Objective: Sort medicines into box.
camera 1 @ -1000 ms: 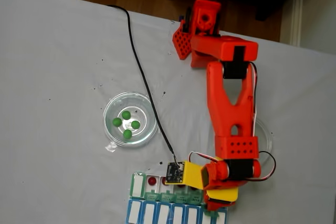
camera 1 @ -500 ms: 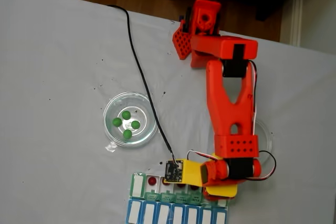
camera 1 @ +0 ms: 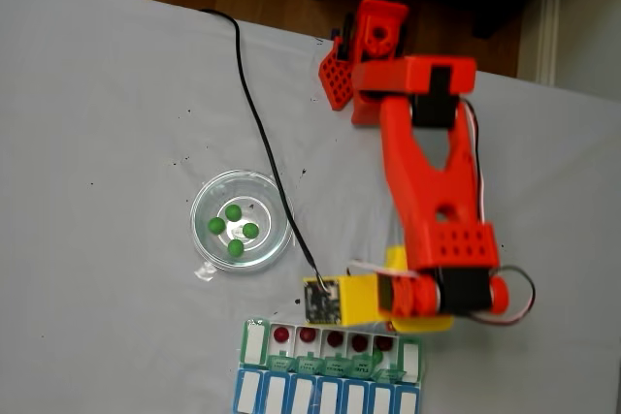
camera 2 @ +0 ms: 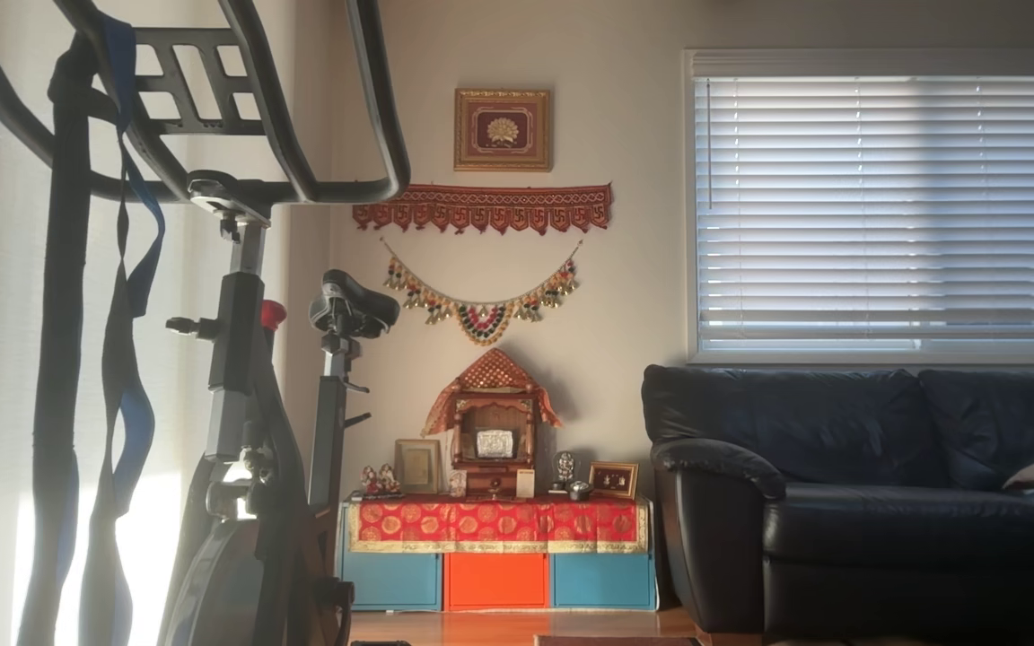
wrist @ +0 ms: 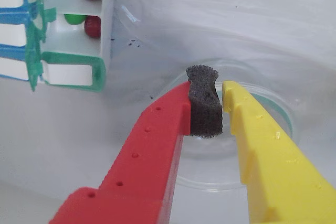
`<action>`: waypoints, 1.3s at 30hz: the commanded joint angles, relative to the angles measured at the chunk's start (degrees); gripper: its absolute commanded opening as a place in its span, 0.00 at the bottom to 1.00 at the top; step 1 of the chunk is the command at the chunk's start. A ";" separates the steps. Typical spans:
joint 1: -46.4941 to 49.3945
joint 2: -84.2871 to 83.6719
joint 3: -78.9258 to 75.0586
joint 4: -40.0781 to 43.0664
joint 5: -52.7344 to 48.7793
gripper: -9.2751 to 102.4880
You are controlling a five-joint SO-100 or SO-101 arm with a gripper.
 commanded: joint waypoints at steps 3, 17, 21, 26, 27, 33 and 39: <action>12.04 13.89 0.53 0.09 -5.36 0.10; 32.43 18.11 19.34 -11.51 -26.81 0.10; 33.31 20.30 27.33 -15.73 -28.39 0.10; 34.72 24.26 34.01 -19.51 -25.84 0.10; 34.98 24.87 35.51 -20.39 -25.84 0.10; 36.56 30.50 45.97 -29.00 -24.79 0.10; 37.62 31.20 51.15 -33.66 -25.14 0.25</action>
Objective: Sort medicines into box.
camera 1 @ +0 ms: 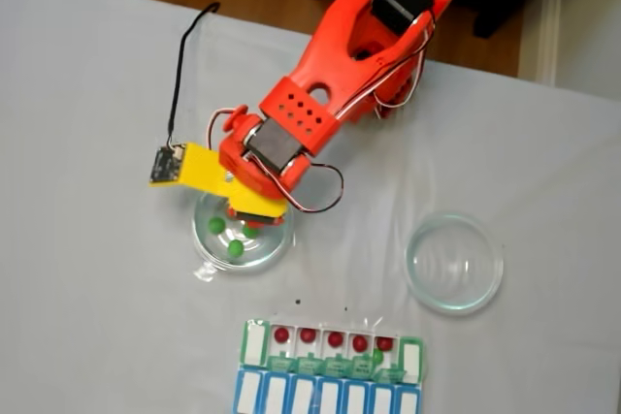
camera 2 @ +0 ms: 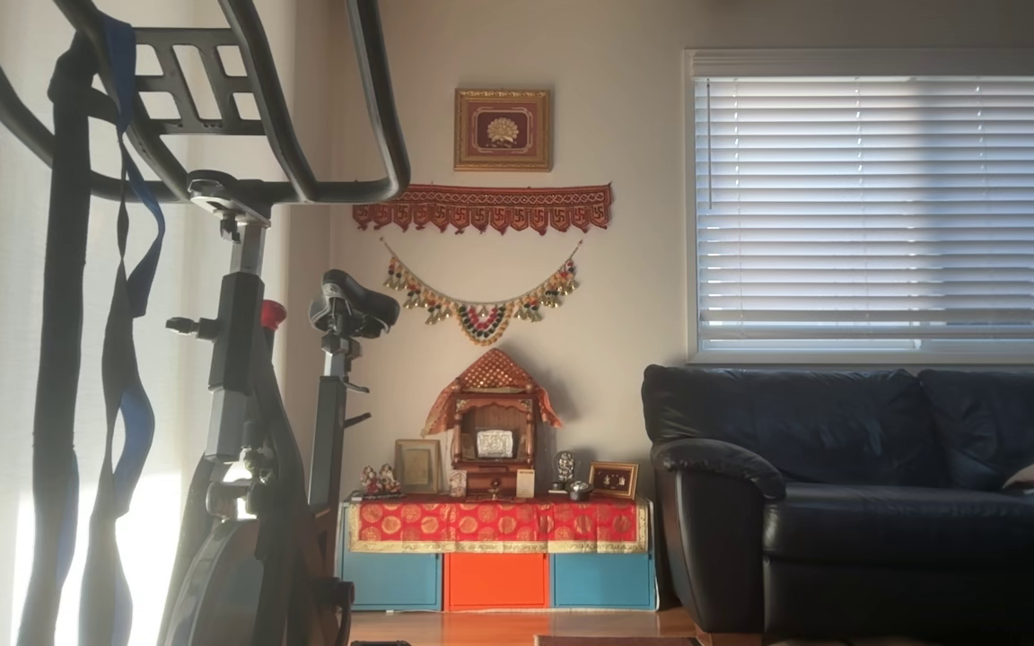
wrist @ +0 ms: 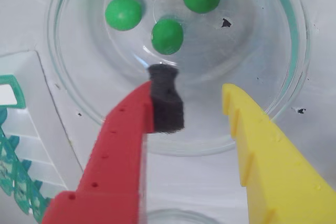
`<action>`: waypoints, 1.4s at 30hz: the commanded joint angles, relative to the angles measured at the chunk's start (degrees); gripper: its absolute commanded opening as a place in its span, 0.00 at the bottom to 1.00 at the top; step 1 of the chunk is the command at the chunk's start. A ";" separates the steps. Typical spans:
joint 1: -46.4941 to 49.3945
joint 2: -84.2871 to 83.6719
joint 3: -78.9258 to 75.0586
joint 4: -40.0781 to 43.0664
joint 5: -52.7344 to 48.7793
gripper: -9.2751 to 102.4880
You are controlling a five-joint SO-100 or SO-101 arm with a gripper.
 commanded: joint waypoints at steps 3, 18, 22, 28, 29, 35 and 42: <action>0.00 5.54 0.09 -2.11 0.18 0.25; 0.00 -3.69 -0.18 -8.09 -0.70 0.28; -0.09 -4.92 0.00 -7.56 -1.14 0.33; -0.26 -4.75 1.23 -7.65 -0.79 0.35; -0.35 -4.66 1.41 -7.82 -0.70 0.35; -0.79 -4.13 3.43 -9.67 -0.62 0.33; -1.76 -5.10 5.10 -12.13 0.35 0.32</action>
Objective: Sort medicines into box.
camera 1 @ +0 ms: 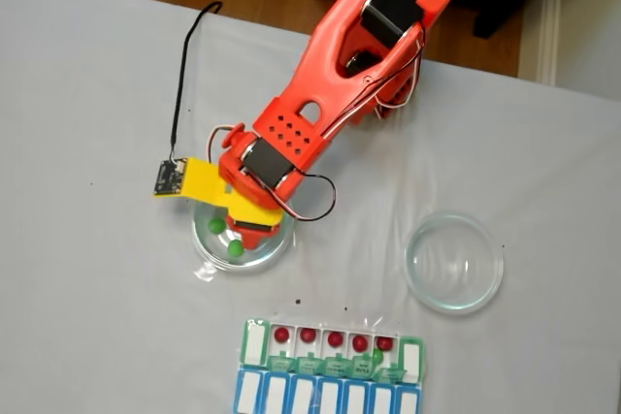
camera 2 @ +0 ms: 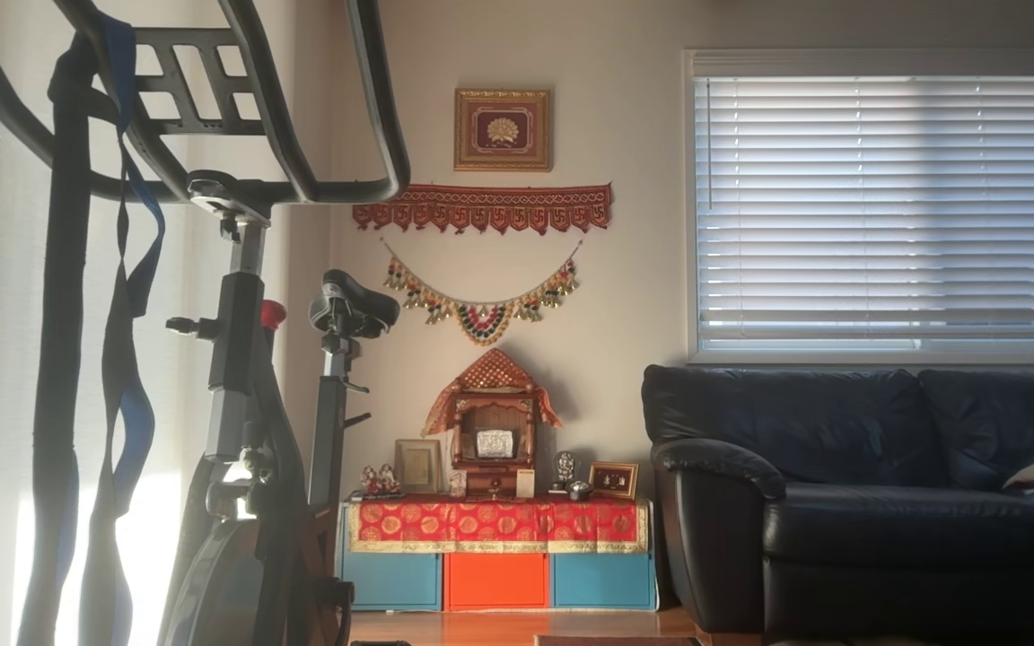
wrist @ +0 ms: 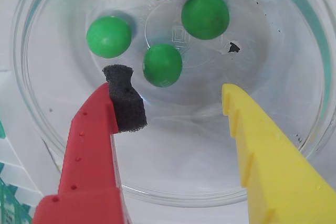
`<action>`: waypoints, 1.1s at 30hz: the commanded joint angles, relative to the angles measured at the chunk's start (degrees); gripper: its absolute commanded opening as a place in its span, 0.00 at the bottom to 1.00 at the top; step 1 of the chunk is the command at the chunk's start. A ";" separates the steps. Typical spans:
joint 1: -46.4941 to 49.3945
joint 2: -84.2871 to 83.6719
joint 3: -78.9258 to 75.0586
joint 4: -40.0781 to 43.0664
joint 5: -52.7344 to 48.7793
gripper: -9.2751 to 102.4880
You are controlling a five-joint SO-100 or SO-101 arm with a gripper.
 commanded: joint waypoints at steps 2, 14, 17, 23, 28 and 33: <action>-0.62 1.05 -0.53 -1.49 0.35 0.32; -1.41 -0.97 -0.18 -5.19 0.70 0.30; -1.49 -1.93 -0.18 -6.06 0.18 0.30; -2.02 -2.55 0.53 -7.65 -0.26 0.28; -2.20 -2.29 1.14 -8.61 -0.35 0.27; -2.37 -2.11 1.58 -9.32 -0.70 0.26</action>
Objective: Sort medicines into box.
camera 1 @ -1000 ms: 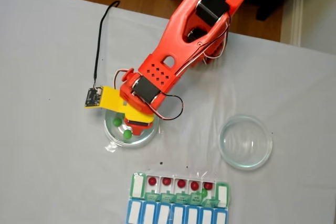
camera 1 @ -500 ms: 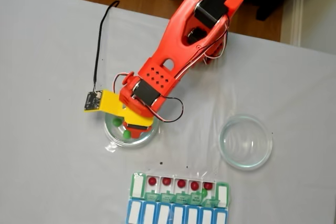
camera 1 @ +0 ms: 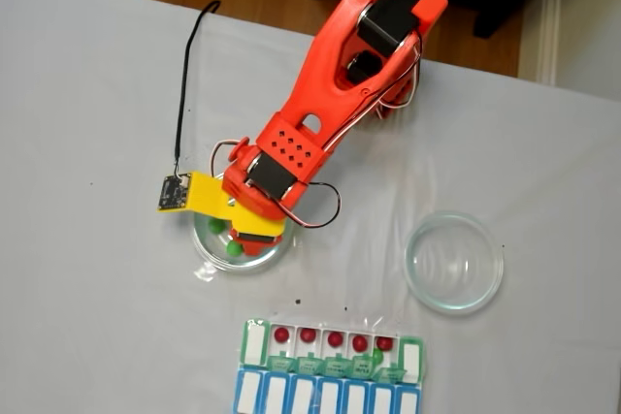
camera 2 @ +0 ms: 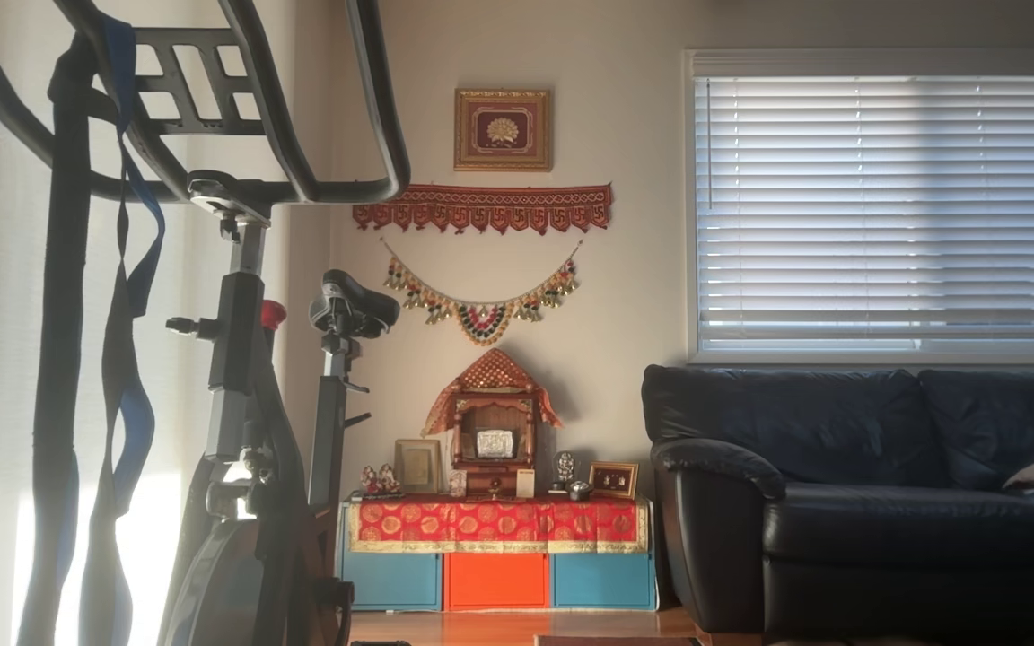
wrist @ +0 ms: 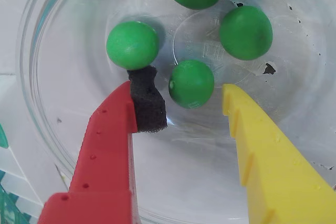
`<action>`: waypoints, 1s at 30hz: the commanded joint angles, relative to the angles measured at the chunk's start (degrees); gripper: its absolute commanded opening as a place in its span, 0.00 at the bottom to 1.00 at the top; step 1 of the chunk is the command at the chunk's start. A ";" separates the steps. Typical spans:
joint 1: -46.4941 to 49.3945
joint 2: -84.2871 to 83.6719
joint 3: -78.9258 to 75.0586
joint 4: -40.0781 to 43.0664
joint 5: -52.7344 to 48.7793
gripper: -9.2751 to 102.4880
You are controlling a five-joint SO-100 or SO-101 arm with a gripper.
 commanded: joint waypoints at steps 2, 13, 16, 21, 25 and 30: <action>-0.79 1.93 0.53 -1.41 -1.05 0.26; -0.79 5.71 5.01 -6.06 -3.34 0.26; -0.79 5.89 5.45 -6.50 -3.52 0.26; -0.79 6.86 6.94 -7.82 -4.39 0.25; -0.79 7.38 7.65 -8.53 -5.01 0.24; -0.79 7.56 8.17 -9.14 -5.27 0.24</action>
